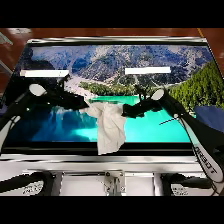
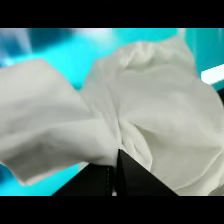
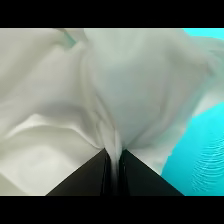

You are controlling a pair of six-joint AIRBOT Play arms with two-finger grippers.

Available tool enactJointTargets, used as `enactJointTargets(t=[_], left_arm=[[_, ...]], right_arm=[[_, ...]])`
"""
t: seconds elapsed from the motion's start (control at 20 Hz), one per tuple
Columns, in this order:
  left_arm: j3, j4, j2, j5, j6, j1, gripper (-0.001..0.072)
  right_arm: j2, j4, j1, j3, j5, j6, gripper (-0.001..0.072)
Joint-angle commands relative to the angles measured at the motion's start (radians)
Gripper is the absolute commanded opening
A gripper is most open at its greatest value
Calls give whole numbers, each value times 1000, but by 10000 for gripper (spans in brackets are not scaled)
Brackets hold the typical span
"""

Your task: Fold the shirts.

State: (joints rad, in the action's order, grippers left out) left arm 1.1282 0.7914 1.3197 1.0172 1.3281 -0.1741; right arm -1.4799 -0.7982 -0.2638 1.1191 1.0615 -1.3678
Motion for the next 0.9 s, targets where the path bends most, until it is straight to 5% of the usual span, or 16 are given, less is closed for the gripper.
enactJointTargets(t=[0.0, 0.25, 0.45, 0.85], left_arm=[[201, 85, -167, -6, 10, 36, 40], [650, 119, -361, -49, -11, 70, 41], [761, 175, -476, -44, -11, 70, 41], [718, 281, -523, 338, 11, 70, 41]], right_arm=[[180, -26, 48, 192, 64, 71, 69], [467, -27, 63, 558, -97, 29, 70], [609, -27, 63, 662, -51, -43, 70], [668, -282, 63, 661, 540, -310, 70]])
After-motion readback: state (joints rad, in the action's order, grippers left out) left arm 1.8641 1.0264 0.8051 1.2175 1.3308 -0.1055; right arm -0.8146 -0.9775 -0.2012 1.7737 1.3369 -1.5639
